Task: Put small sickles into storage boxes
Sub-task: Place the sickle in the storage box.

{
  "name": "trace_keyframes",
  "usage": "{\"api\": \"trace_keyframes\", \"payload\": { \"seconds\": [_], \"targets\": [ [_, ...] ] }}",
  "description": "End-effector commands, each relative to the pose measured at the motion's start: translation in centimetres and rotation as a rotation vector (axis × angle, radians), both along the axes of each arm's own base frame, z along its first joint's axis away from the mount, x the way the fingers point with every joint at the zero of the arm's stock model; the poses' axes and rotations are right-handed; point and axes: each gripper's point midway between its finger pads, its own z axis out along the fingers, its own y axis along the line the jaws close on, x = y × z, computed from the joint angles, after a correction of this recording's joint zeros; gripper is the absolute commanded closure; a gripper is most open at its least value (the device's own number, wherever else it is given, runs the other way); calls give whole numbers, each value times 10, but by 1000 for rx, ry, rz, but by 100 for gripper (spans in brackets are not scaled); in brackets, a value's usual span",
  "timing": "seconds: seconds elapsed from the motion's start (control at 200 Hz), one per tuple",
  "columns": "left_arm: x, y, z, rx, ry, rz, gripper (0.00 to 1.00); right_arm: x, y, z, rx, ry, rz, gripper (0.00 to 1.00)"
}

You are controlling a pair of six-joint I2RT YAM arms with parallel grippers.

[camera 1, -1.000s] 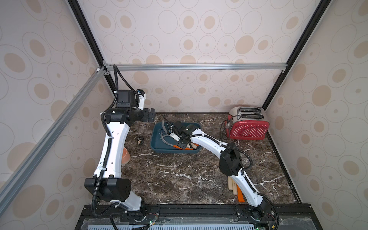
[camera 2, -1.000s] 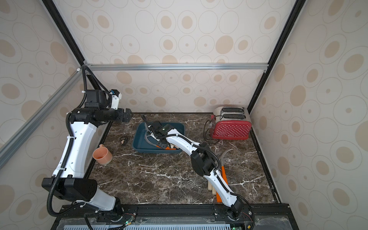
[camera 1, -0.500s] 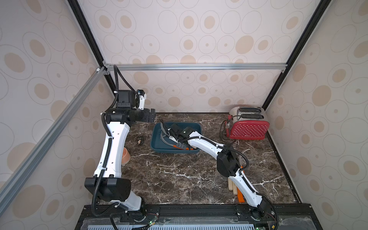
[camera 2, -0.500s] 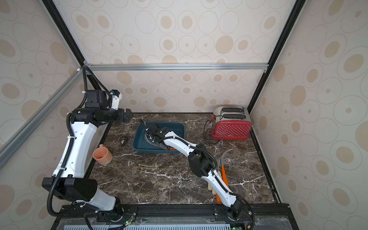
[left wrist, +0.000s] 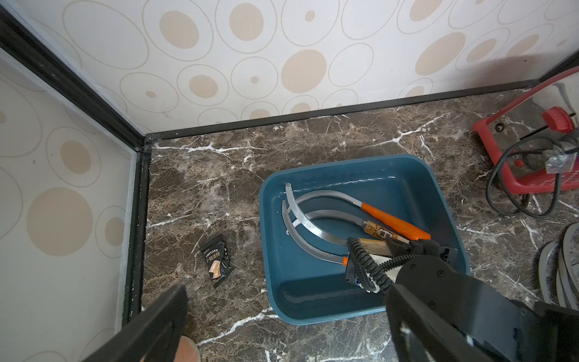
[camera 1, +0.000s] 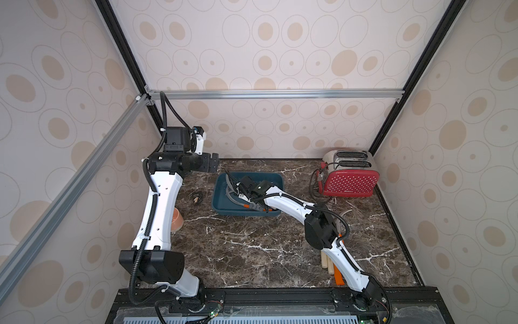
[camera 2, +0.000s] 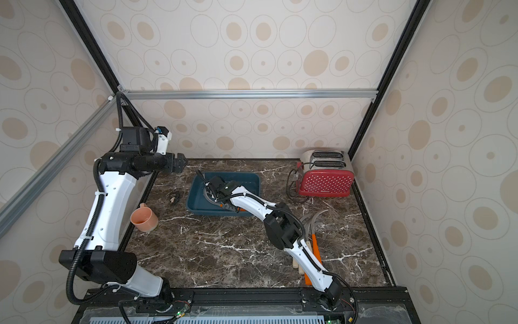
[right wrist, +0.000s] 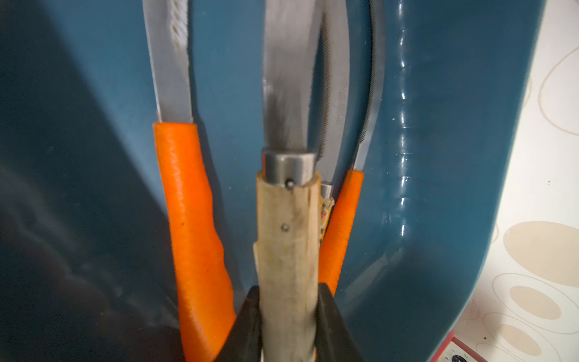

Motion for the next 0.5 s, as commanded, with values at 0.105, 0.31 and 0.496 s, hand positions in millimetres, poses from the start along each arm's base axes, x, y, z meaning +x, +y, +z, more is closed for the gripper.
{"api": "trace_keyframes", "payload": {
  "seconds": [0.105,0.31,0.496],
  "targets": [
    [-4,2,11,16,-33,-7,1,1,0,2,-30,-19,24,96],
    [-4,2,11,15,-33,-7,1,1,-1,-2,-46,-12,28,94],
    [-5,2,12,17,-36,-7,1,2,-3,-5,-72,-18,35,91]
  ]
}}
